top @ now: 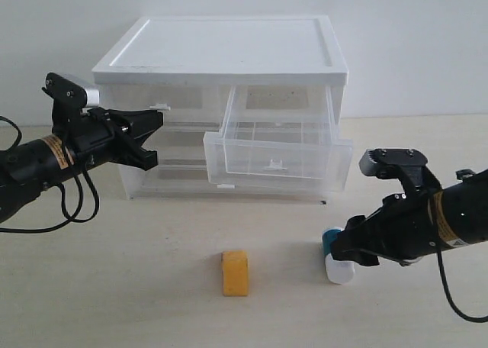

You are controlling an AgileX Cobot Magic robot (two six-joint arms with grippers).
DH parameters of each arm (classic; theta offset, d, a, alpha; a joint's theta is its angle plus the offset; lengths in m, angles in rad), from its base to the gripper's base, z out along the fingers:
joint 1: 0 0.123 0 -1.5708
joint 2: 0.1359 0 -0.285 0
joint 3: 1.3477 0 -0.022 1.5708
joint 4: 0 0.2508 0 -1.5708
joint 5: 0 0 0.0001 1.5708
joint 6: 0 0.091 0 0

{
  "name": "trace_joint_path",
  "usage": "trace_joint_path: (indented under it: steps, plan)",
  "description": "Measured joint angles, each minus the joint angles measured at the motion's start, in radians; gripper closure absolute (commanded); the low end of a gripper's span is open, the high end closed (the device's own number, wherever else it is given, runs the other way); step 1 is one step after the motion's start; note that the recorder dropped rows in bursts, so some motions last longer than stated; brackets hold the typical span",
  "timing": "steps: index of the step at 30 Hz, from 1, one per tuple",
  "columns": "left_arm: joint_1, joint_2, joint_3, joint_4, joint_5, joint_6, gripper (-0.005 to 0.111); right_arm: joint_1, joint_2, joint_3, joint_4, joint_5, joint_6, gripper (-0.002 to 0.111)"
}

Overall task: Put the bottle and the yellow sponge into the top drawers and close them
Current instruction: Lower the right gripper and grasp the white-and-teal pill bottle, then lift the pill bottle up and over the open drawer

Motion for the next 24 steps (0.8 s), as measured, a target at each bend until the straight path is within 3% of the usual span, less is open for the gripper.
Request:
trace_joint_path:
  steps: [3, 8, 10, 11, 14, 15, 24]
  plan:
    - [0.0, 0.0, 0.0, 0.0, 0.0, 0.0, 0.103, 0.047, 0.021, 0.0, 0.03, 0.114, -0.009, 0.054]
    - [0.0, 0.0, 0.0, 0.0, 0.0, 0.0, 0.103, 0.108, 0.046, -0.002, 0.115, 0.16, -0.023, 0.055]
    - [0.0, 0.0, 0.0, 0.0, 0.0, 0.0, 0.103, 0.122, 0.046, -0.002, 0.126, 0.207, -0.028, 0.06]
    - [0.0, 0.0, 0.0, 0.0, 0.0, 0.0, 0.103, 0.125, 0.046, -0.002, 0.126, 0.231, -0.028, 0.065]
    - [0.0, 0.0, 0.0, 0.0, 0.0, 0.0, 0.103, 0.131, 0.048, -0.011, 0.115, 0.291, -0.03, 0.105]
    - [0.0, 0.0, 0.0, 0.0, 0.0, 0.0, 0.103, 0.131, 0.048, -0.013, 0.1, 0.302, -0.03, 0.108]
    - [0.0, 0.0, 0.0, 0.0, 0.0, 0.0, 0.103, 0.135, -0.044, -0.009, 0.06, 0.431, -0.037, 0.108]
